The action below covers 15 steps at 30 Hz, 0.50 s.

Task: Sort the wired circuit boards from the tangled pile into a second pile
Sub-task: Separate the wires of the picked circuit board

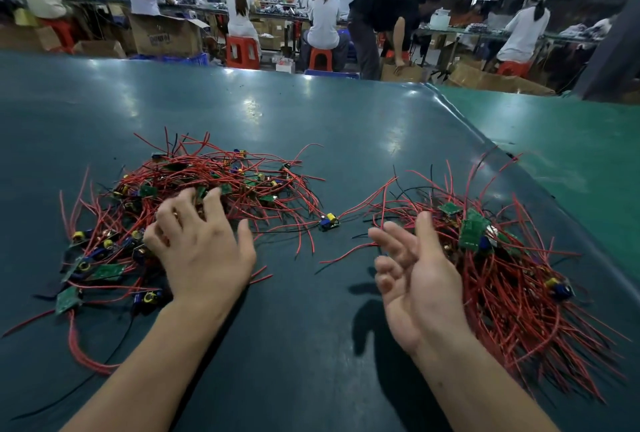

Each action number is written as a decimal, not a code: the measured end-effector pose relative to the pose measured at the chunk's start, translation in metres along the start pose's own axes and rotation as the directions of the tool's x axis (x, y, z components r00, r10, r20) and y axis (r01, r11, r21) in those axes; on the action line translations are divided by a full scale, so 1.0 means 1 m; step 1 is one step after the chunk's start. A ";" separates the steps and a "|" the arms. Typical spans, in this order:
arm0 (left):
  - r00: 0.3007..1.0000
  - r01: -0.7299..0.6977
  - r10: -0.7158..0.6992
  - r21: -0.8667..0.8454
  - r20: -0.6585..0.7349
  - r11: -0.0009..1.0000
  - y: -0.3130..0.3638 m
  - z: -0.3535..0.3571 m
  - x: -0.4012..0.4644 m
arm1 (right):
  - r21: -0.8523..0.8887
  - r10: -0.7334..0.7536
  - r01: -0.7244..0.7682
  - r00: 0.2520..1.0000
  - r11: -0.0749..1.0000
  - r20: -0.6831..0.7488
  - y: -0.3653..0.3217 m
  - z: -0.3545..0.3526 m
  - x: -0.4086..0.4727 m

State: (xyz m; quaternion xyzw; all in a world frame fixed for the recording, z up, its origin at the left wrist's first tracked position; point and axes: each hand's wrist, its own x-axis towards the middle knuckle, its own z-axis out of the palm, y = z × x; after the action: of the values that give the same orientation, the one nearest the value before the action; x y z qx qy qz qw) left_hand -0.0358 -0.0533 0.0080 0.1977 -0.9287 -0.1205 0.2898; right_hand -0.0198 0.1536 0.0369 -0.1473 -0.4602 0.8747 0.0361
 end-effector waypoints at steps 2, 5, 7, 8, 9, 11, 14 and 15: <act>0.986 0.068 -0.087 0.127 0.146 0.990 -0.002 0.000 0.002 | -0.059 0.010 -0.008 0.999 0.998 0.031 0.005 0.002 -0.001; 0.975 0.046 -0.090 0.213 0.202 0.976 -0.004 0.000 0.003 | -0.147 -0.062 0.074 0.995 0.986 0.083 0.007 0.002 0.000; 0.978 0.066 -0.101 0.185 0.183 0.981 -0.005 0.000 0.005 | -0.191 -0.091 0.112 0.989 0.975 0.114 0.007 0.002 0.000; 0.977 0.085 -0.115 0.167 0.179 0.982 -0.005 -0.001 0.007 | -0.201 -0.103 0.128 0.986 0.971 0.128 0.008 0.002 -0.001; 0.974 0.107 -0.134 0.147 0.181 0.983 -0.007 -0.001 0.008 | -0.206 -0.114 0.142 0.983 0.968 0.141 0.008 0.001 -0.001; 0.970 0.133 -0.153 0.113 0.189 0.985 -0.010 -0.002 0.010 | -0.214 -0.132 0.166 0.978 0.963 0.162 0.009 0.001 0.000; 0.983 0.070 -0.087 0.110 0.159 0.992 -0.013 -0.003 0.010 | -0.225 -0.148 0.191 0.969 0.955 0.196 0.010 0.000 0.000; 0.991 0.054 -0.064 0.082 0.120 0.995 -0.013 -0.004 0.010 | -0.228 -0.152 0.198 0.967 0.953 0.204 0.010 0.000 0.001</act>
State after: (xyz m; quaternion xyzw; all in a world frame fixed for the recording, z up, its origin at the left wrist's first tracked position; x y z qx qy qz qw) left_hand -0.0376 -0.0698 0.0118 0.2286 -0.9424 -0.1044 0.2207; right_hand -0.0197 0.1479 0.0283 -0.0275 -0.5779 0.8140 0.0524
